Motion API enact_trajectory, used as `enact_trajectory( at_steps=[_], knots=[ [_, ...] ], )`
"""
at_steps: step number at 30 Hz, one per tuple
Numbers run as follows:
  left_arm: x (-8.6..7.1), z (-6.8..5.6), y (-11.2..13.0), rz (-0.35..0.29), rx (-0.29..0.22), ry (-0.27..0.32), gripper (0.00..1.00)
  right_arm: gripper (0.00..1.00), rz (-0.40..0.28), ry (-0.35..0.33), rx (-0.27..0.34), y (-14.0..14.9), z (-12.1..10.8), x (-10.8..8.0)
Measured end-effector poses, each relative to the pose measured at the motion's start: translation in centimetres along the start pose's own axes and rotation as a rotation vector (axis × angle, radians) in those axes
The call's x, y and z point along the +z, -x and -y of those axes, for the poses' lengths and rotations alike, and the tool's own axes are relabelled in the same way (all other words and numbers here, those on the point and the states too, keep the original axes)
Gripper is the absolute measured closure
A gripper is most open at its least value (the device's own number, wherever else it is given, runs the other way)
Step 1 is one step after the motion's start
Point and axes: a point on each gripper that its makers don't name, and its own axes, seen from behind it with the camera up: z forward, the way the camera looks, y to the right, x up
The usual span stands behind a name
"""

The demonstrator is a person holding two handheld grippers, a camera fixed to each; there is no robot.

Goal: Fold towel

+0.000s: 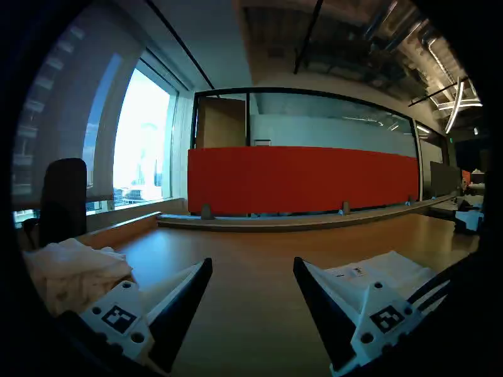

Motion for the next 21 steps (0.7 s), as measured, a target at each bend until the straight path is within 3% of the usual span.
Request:
enact_trajectory(
  at_steps=[3, 8, 15, 21],
  knots=[
    [0.0, 0.4, 0.0, 0.008, -0.01, -0.016, 0.04, 0.01, 0.009, 0.006, -0.002, 0.1, 0.0, 0.1],
    [-0.1, 0.9, -3.3, -0.006, -0.032, -0.028, 0.04, 0.01, 0.032, 0.004, -0.009, -1.5, 0.6, -0.1],
    [-0.2, 1.1, -9.0, 0.003, -0.038, -0.027, 0.04, 0.0, 0.044, -0.007, -0.02, -7.1, 1.6, -0.2],
    [-0.5, 0.8, -13.6, 0.015, -0.008, -0.013, 0.04, 0.01, 0.033, 0.003, -0.026, -12.4, 1.7, -0.5]
  ],
)
